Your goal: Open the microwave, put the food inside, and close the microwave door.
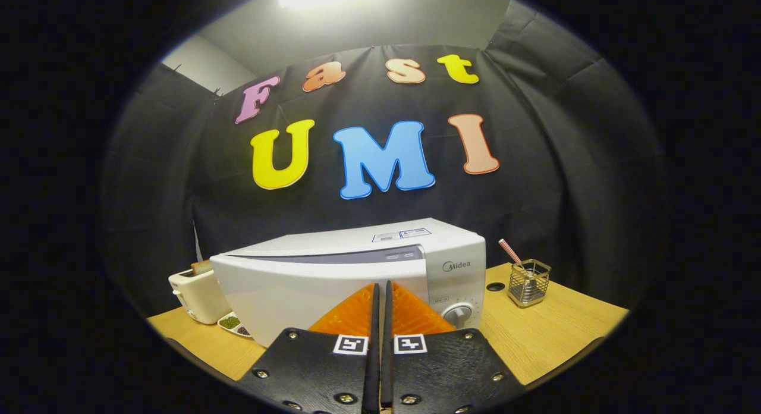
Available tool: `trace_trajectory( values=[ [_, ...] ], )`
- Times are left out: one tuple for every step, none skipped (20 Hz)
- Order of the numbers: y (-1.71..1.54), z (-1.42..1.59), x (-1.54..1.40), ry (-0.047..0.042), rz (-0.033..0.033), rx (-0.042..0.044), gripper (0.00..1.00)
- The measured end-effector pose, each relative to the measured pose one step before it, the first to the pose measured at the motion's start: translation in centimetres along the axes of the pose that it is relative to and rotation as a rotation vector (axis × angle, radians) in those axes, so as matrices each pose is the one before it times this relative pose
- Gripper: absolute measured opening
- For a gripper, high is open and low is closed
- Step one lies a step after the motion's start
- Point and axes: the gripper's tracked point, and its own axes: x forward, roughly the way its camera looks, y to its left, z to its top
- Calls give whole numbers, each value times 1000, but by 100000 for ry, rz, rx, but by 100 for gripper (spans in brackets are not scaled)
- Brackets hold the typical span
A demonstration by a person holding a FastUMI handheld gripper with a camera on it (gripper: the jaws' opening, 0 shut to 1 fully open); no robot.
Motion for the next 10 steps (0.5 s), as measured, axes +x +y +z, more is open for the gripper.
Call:
trace_trajectory(
  values=[
    [-116, -85, 621, 325, -214, 84, 2],
    [-89, 17, 517, 245, -249, -350, 2],
    [-124, -68, 582, 325, -178, -235, 2],
    [-161, -95, 458, 303, -530, 182, 2],
    [-209, 126, 551, -78, -490, 422, 2],
    [-302, -25, 410, 273, -49, 1275, 2],
    [-264, -138, 238, 535, -375, 1277, 2],
    [-191, 77, 181, 595, 360, 1633, 2],
    [15, 47, 227, 795, 382, 936, 2],
    [-15, 157, 210, 312, -397, -1330, 2]
  ],
)
